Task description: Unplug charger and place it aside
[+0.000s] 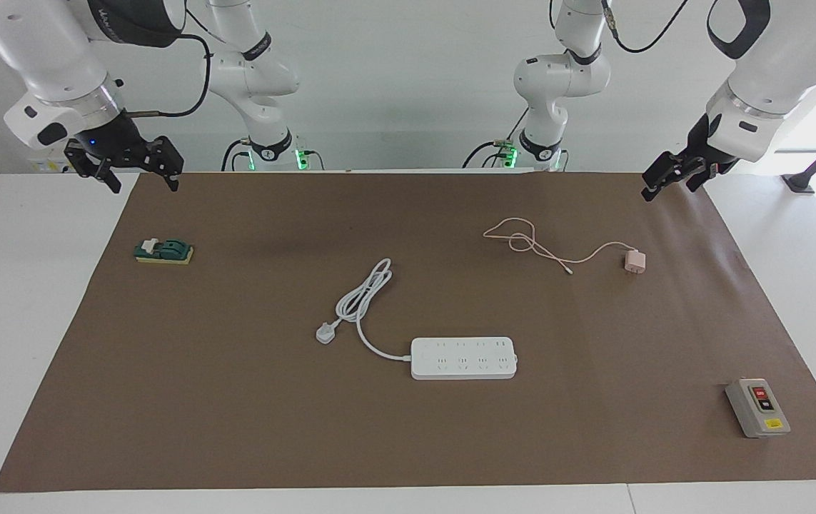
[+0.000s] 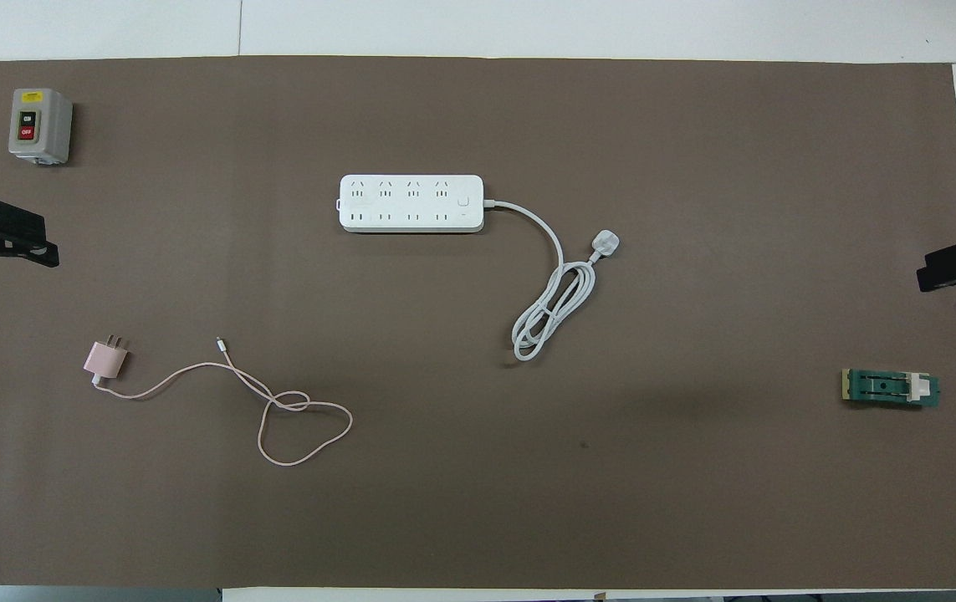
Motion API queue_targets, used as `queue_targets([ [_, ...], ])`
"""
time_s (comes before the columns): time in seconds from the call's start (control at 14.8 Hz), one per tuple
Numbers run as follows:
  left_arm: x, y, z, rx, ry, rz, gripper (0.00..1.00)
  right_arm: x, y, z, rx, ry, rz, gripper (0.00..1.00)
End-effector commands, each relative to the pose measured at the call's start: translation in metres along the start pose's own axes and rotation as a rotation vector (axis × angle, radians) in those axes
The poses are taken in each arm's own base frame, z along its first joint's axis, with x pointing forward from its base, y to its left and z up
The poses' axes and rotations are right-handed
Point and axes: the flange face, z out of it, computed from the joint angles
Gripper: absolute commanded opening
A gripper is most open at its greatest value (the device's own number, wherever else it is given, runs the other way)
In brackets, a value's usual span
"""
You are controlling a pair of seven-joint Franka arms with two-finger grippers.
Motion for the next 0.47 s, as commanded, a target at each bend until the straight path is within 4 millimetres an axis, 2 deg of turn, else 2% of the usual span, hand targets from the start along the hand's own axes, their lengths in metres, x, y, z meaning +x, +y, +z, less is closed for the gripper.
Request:
queue_targets([
  [0.0, -0.012, 0.0, 0.001, 0.014, -0.005, 0.035, 1.0, -0.007, -0.002, -0.001, -0.01, -0.003, -0.004, 1.0],
  [0.14, -0.016, -0.001, 0.001, 0.011, -0.004, 0.032, 1.0, -0.007, -0.001, -0.001, -0.01, -0.005, -0.002, 1.0],
  [0.27, -0.011, 0.004, 0.002, 0.016, -0.004, 0.044, 1.0, -0.008, 0.003, 0.0, -0.009, -0.008, 0.005, 1.0],
  [0.41, -0.004, 0.018, 0.008, 0.025, 0.02, 0.074, 1.0, -0.008, 0.006, 0.0, -0.008, -0.007, 0.011, 1.0],
])
